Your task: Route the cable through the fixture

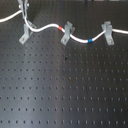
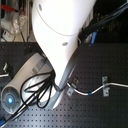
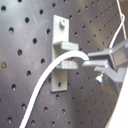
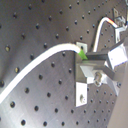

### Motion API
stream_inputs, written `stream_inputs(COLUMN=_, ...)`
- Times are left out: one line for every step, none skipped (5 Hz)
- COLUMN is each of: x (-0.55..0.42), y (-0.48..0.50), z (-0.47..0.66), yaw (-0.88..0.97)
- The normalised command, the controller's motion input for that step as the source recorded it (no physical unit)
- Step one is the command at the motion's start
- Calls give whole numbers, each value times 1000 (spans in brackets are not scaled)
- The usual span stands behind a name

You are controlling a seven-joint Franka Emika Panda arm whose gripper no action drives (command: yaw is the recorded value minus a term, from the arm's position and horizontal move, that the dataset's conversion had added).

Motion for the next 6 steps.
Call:
stream_inputs(x=-168, y=-40, z=128, yaw=94)
stream_inputs(x=-134, y=-29, z=177, yaw=80)
stream_inputs(x=-73, y=20, z=212, yaw=74)
stream_inputs(x=-113, y=21, z=148, yaw=89)
stream_inputs(x=-149, y=66, z=213, yaw=74)
stream_inputs(x=-116, y=47, z=181, yaw=54)
